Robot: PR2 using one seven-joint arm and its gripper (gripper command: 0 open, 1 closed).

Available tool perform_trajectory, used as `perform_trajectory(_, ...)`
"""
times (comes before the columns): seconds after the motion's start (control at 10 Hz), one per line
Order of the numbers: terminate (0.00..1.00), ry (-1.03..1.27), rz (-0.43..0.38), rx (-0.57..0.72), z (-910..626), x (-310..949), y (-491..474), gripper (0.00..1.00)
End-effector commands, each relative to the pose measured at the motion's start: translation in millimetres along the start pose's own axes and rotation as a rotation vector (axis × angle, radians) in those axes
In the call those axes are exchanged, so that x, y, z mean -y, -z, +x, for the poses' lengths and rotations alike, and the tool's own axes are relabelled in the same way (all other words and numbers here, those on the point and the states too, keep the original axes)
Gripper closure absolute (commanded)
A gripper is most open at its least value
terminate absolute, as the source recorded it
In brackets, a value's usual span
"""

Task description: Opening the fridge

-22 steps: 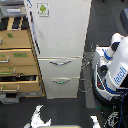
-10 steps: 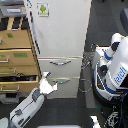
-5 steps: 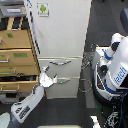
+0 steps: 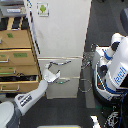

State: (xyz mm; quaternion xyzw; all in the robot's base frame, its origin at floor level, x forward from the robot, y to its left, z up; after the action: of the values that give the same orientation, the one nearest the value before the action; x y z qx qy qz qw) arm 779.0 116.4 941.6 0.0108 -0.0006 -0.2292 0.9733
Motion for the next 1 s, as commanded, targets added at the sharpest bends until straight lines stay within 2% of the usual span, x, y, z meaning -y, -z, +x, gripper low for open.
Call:
perform_trajectory(0.1, 0.00, -0.350, 0.012, -0.074, 16.9, -73.4, -48.0, 0.00)
perform_trajectory(0.6, 0.00, -0.357, 0.095, -0.046, 21.7, -123.5, -79.4, 0.00)
perform_trajectory(1.0, 0.00, -0.350, 0.106, 0.003, 39.8, -163.2, -109.2, 0.00)
